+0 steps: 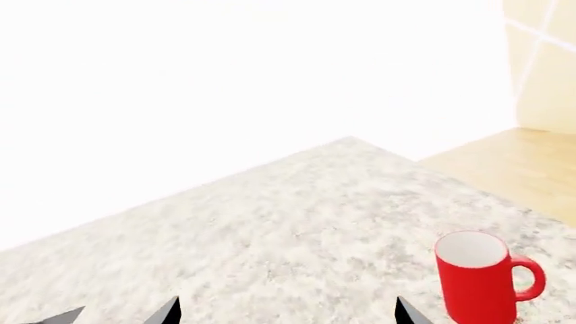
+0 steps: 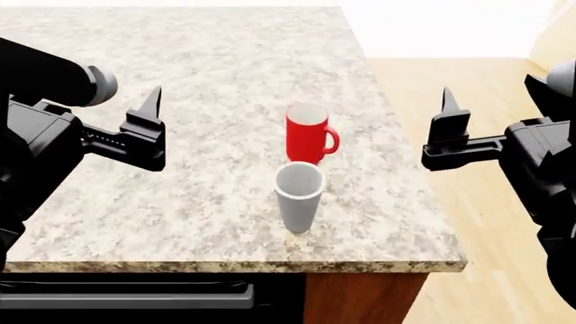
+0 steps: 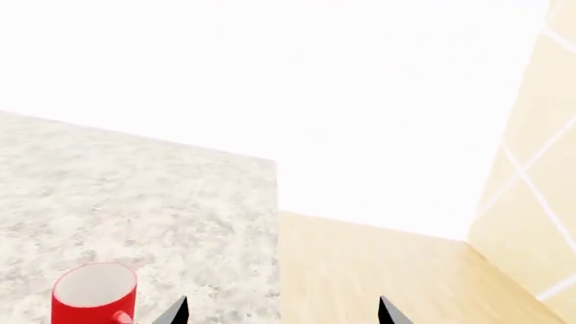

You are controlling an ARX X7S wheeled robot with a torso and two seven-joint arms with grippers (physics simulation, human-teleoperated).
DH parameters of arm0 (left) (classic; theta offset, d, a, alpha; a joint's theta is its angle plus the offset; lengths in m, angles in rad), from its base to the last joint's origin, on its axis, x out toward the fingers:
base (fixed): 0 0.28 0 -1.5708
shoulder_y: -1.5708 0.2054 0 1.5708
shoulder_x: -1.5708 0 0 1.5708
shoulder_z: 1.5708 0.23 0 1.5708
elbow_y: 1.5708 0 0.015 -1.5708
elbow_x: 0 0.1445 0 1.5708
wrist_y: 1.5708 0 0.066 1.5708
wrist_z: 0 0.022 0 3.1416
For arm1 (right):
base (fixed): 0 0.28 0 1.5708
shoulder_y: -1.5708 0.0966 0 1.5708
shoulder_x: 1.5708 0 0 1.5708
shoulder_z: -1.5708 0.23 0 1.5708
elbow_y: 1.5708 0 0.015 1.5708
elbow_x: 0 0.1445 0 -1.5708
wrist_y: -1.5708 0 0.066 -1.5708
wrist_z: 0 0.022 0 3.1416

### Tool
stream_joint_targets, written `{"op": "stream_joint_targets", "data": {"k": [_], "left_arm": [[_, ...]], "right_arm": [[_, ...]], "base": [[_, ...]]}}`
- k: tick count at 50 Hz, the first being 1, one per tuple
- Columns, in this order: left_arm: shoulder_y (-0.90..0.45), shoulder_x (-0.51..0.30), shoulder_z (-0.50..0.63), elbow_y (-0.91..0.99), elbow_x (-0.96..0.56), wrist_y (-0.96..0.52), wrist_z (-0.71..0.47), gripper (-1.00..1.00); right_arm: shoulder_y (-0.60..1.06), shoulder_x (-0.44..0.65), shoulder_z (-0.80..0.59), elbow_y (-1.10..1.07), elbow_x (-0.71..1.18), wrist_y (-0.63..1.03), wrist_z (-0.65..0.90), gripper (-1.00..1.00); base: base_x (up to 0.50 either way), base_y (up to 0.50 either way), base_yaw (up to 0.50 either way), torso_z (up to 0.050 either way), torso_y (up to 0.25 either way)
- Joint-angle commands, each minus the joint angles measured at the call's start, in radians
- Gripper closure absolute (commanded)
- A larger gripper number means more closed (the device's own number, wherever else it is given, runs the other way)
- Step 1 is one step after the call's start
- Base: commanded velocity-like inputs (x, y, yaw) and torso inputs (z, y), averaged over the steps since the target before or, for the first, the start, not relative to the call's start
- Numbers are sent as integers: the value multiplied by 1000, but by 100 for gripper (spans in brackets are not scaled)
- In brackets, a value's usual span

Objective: Pick the cup and mug and place them in the sink. Then turn on the water.

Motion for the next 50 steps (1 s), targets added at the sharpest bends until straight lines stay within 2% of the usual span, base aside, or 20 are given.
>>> {"op": "stream_joint_targets", "data": {"k": [1, 20, 25, 33, 39, 44, 50], "left_arm": [[-4, -24, 18, 2, 0, 21, 3, -100], [29, -48, 28, 15, 10, 61, 9, -100], [39, -52, 29, 20, 15, 72, 11, -100], [61, -49, 34, 33, 29, 91, 15, -100], [80, -44, 43, 37, 55, 105, 25, -100], [79, -37, 55, 51, 44, 108, 11, -100], [73, -31, 71, 49, 51, 112, 11, -100]], "right_arm": [[4, 18, -10, 5, 26, -20, 22, -100], [-33, 37, -26, 3, 25, -56, 27, -100], [-86, 49, 2, -15, 28, -84, 6, -100], [-290, 98, 117, -94, -58, -225, -207, -100], [-497, 140, 213, -185, -184, -365, -436, -100], [-700, 128, 308, -225, -298, -487, -603, -100], [-894, 87, 348, -247, -437, -605, -734, -100]], "base": [[500, -1, 0, 0, 0], [500, 0, 0, 0, 1], [58, 0, 0, 0, 2], [0, 0, 0, 0, 0], [0, 0, 0, 0, 0], [0, 0, 0, 0, 0], [0, 0, 0, 0, 0]]}}
